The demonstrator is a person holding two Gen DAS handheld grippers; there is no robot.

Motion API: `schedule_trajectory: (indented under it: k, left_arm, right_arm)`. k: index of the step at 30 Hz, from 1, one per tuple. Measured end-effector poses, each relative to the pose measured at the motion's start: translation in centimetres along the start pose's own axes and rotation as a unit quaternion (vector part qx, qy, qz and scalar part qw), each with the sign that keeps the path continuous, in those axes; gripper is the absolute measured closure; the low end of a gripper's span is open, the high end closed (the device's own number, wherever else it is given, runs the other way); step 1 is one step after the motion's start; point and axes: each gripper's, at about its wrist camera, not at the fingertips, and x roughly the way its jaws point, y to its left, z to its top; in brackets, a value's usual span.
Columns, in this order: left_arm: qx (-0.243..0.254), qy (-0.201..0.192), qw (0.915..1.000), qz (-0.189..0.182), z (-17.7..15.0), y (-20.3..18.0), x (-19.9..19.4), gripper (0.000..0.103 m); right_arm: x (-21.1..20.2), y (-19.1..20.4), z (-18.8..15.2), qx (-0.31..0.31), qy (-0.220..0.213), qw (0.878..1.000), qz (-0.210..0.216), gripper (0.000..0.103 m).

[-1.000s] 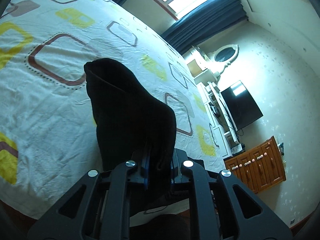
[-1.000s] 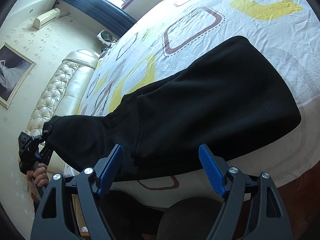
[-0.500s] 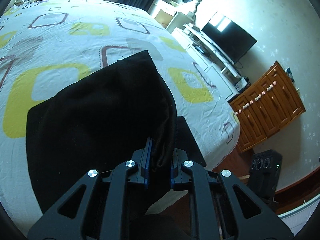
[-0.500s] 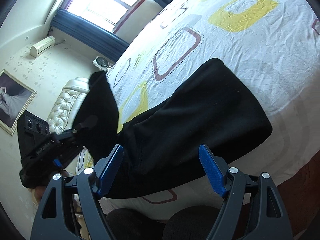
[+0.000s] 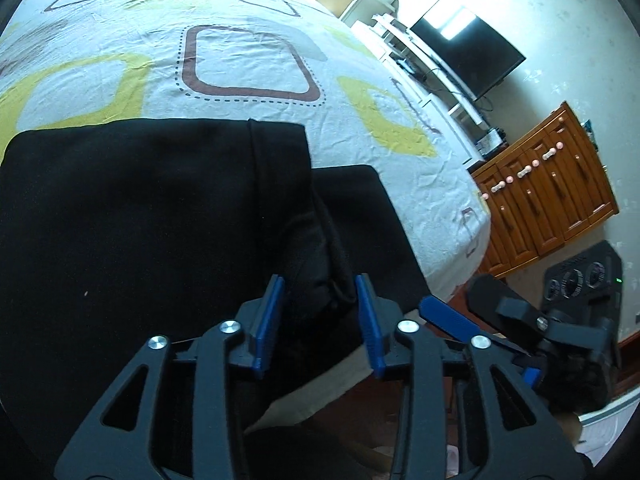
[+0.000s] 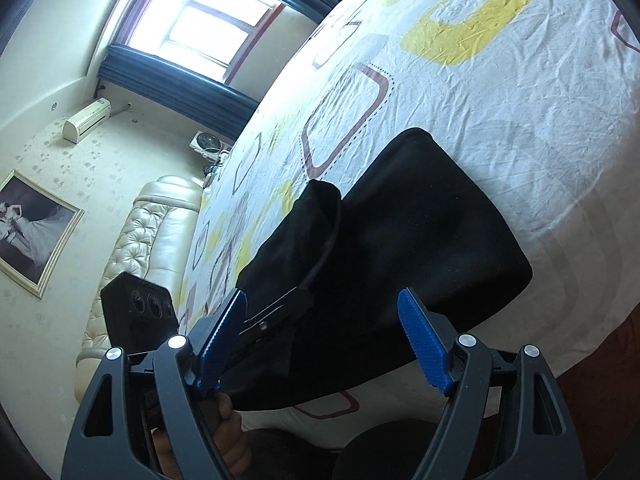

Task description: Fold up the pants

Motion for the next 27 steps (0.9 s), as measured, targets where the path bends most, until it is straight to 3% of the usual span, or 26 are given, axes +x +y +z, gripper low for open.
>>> schedule_trajectory:
  k: [3,8,11,14,17,21,25,27]
  left_arm:
    - [-0.031,-0.044,0.998,-0.032,-1.5,1.9,-4.2,0.027]
    - [-0.09,-0.107,0.9891,-0.047,-4.1,8.0,-9.6,0.014]
    - [-0.132,-0.129,0.9805,-0.068,-5.6,12.2,-11.2,0.014]
    - [-0.173,-0.159,0.9652,-0.113,-7.4,15.2,-12.3,0.014]
    - [-0.189,-0.189,0.9501,-0.161,-8.8,16.4,-13.3,0.012]
    - [-0.196,-0.208,0.9382,-0.195,-10.4,17.5,-13.7,0.01]
    - [-0.224,-0.209,0.9292,-0.207,-11.9,19.2,-13.5,0.01]
    - [-0.244,-0.221,0.9208,-0.209,-12.5,20.0,-13.8,0.01]
  right_arm:
    - [0.7,0.0,0.6,-0.006,0.021,1.0,0.016,0.026]
    - [3.3,-0.7,1.9,-0.025,0.053,0.998,-0.002,0.026]
    - [5.7,-1.6,2.5,-0.01,0.078,0.997,-0.009,0.026]
    - [7.4,-1.5,2.5,-0.011,0.106,0.994,-0.001,0.024]
    - [8.3,-0.4,2.4,-0.031,0.129,0.991,0.002,0.024]
    - [9.6,0.6,2.1,-0.039,0.162,0.986,0.007,0.024]
    - [10.9,1.5,1.2,-0.052,0.191,0.98,0.011,0.024]
    - [11.5,2.1,0.8,-0.066,0.198,0.978,0.004,0.026]
